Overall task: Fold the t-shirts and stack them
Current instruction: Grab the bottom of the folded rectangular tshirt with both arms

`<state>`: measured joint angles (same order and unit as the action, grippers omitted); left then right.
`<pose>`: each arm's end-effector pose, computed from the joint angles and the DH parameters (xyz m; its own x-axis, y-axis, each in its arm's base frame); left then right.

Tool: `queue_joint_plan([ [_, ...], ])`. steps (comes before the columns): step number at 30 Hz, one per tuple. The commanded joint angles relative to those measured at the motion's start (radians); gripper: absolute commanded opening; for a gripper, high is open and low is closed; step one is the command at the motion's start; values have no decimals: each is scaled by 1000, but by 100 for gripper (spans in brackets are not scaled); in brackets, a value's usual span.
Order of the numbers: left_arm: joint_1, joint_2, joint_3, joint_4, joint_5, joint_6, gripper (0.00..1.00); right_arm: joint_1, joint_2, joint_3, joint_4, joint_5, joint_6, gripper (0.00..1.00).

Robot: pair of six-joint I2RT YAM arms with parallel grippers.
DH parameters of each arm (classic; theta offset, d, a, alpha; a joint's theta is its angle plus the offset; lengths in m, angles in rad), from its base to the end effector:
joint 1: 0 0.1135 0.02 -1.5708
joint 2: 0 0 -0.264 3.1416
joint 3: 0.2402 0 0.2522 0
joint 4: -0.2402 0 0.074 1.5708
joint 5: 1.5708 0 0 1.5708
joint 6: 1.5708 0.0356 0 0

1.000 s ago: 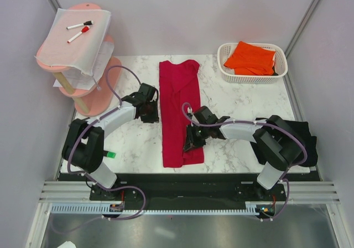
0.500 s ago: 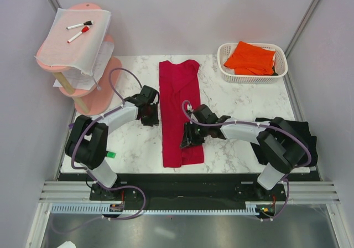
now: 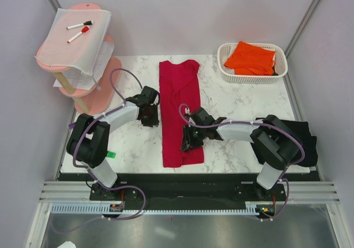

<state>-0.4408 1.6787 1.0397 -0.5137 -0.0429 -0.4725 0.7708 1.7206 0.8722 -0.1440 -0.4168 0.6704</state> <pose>0.2949 -0.1374 0.1779 -0.9228 -0.0674 -0.3794 -0.0106 0.9886 -0.1499 0.2228 0.2365 0.1412 -0.9651 -0.1454 -0.2178 -0.2504 0.7556 0.6053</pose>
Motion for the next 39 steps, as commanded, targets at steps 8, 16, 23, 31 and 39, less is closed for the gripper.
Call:
queue_joint_plan([
  [8,-4,19,-15,27,-26,-15,35,16,-42,-38,265,-36,44,8],
  [16,-6,32,-27,27,-35,-14,35,36,-75,-41,336,-82,63,7],
  [23,-4,50,-23,29,-34,-14,35,38,-182,-56,206,-11,34,7],
  [31,-13,72,-20,30,-28,-15,34,36,-199,-116,93,85,34,10],
  [39,-22,65,-27,27,-31,-15,34,36,-135,-113,38,128,31,11],
])
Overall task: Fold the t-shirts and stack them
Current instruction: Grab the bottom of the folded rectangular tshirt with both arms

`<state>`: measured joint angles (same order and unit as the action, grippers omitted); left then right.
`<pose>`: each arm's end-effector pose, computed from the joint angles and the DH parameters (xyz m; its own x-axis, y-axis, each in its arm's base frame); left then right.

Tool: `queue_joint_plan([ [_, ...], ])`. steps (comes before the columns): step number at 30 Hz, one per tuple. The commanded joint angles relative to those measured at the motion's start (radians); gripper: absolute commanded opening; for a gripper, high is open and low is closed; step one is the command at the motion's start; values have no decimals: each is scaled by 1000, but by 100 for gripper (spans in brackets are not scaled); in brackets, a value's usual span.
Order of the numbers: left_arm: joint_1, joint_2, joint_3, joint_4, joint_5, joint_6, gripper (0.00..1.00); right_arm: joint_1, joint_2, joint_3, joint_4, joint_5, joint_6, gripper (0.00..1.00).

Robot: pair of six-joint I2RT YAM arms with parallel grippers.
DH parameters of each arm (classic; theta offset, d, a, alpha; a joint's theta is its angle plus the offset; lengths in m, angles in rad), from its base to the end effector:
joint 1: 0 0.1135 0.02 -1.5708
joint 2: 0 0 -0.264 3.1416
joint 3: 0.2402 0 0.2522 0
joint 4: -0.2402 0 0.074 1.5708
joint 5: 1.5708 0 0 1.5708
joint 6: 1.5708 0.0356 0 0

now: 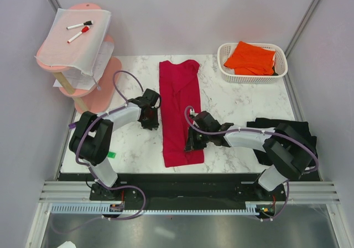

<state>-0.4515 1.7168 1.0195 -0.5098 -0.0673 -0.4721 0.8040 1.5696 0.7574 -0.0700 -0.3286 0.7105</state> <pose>0.2923 -0.1391 0.1610 -0.9371 -0.0498 -0.3454 -0.0139 0.9943 -0.1058 0.2000 0.2241 0.1578 -0.9435 -0.0895 -0.3192 -0.2751 0.7485 0.6033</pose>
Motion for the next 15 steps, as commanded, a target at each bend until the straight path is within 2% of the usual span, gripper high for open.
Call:
queue_joint_plan([
  [1,-13,23,-7,24,-3,-17,34,3,21,8,-62,52,-14,11],
  [4,-26,0,-7,27,4,-14,35,3,26,26,-114,98,-28,16],
  [5,-29,-9,-6,24,7,-13,35,3,21,33,-125,114,-42,20],
  [7,-48,-43,-2,28,14,-5,39,4,-11,42,-131,140,-54,31],
  [8,-56,-57,1,31,14,-3,40,3,-49,45,-129,154,-65,42],
  [11,-87,-114,-6,51,18,0,50,3,-136,56,-108,216,-92,62],
  [15,-113,-177,-32,94,21,-31,52,-29,-161,139,-80,322,-161,68],
])
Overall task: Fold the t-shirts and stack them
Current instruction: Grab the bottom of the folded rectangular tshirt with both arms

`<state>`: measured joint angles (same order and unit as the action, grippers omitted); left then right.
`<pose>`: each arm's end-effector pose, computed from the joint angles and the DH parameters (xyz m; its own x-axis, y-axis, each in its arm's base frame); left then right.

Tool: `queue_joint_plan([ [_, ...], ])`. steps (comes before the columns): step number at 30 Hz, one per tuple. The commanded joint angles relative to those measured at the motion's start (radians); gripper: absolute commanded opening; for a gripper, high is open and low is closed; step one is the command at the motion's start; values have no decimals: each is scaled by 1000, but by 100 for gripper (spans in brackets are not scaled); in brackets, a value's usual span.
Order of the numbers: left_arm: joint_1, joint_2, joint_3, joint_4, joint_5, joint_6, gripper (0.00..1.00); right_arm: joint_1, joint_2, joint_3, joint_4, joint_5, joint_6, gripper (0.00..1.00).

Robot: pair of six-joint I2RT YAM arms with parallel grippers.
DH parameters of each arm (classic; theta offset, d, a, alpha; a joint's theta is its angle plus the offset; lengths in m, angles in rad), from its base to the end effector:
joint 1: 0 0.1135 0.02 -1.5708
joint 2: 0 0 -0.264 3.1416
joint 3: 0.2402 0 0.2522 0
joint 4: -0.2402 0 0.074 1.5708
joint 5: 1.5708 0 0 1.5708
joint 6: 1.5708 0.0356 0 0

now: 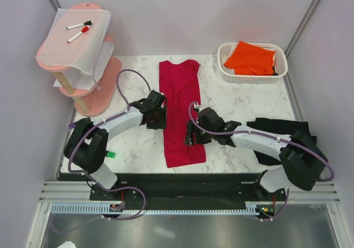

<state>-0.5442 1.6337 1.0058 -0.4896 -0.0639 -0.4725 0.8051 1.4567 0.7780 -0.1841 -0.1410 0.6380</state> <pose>0.2733 -0.1627 0.1832 -0.9091 0.0193 -0.4161 0.0887 0.9850 -0.1482 0.1969 0.2120 0.1857 -0.8857 -0.0705 -0.4588 -0.3106 0.8244 0.4731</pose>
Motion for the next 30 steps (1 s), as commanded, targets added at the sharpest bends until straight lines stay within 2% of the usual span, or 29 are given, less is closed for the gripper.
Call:
queue_joint_plan([
  [1,-29,-107,-32,83,19,-32,53,-49,-33,147,31,177,-107,67],
  [4,-48,-140,-65,129,41,-52,52,-154,83,285,60,169,-159,66],
  [7,-59,-158,-96,155,41,-93,50,-240,269,488,95,143,-201,65],
  [8,-59,-167,-104,155,33,-104,50,-256,381,556,94,108,-207,64],
  [9,-59,-190,-110,155,9,-120,50,-277,442,710,80,91,-218,63],
  [11,-57,-221,-125,151,-16,-127,50,-285,610,869,20,80,-244,62],
  [12,-56,-250,-124,145,-42,-127,50,-287,666,1037,-10,87,-256,61],
  [13,-56,-262,-118,125,-54,-127,50,-287,716,1114,-62,105,-277,60],
  [14,-56,-276,-113,112,-69,-123,51,-288,816,1261,-89,128,-285,59],
  [17,-50,-324,-92,56,-149,-129,51,-290,967,1443,-144,156,-305,58],
  [21,-46,-359,-79,28,-163,-121,52,-290,1054,1495,-126,162,-298,57],
  [30,-46,-339,-82,14,-160,-110,52,-290,1114,1442,-65,161,-268,57],
])
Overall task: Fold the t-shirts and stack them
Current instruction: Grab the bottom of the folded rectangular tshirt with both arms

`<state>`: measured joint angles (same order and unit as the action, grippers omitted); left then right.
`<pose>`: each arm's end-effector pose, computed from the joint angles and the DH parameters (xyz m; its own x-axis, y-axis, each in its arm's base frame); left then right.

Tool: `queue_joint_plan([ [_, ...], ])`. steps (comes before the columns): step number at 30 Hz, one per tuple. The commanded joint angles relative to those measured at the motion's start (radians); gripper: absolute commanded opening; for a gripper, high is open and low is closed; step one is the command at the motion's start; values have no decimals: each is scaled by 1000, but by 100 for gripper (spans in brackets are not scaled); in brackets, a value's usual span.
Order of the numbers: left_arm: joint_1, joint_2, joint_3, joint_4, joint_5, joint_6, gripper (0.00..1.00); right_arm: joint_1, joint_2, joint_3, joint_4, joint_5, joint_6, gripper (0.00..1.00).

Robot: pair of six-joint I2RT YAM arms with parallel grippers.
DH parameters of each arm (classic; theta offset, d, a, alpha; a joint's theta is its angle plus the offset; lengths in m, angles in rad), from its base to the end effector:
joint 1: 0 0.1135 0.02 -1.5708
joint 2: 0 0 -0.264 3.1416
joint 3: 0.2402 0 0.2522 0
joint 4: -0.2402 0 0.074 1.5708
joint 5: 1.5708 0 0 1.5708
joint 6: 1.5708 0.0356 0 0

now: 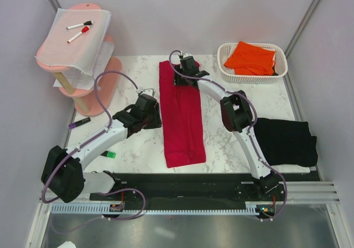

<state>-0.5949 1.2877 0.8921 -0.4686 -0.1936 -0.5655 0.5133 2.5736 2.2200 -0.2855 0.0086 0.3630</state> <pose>0.2243 -0.1435 0.2451 -0.7711 -0.1131 -0.6266 0.0395 0.9737 -0.2243 0.5064 0.2851 0.1616 -0.6580 0.0367 -0.7522 -0.2689 0.9215 0.2802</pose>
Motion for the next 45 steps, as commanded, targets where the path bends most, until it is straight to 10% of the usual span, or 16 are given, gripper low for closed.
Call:
queue_joint_plan([
  [1,4,10,31,-7,-27,-19,52,4,-3,-3,40,8,8,57],
  [8,4,33,31,-8,-23,-14,52,10,-15,-29,72,-2,22,54],
  [18,4,55,24,-11,-32,-14,51,11,-68,-126,98,-30,-4,7],
  [45,4,130,19,-7,-27,-22,50,2,-457,-661,207,191,-6,4],
])
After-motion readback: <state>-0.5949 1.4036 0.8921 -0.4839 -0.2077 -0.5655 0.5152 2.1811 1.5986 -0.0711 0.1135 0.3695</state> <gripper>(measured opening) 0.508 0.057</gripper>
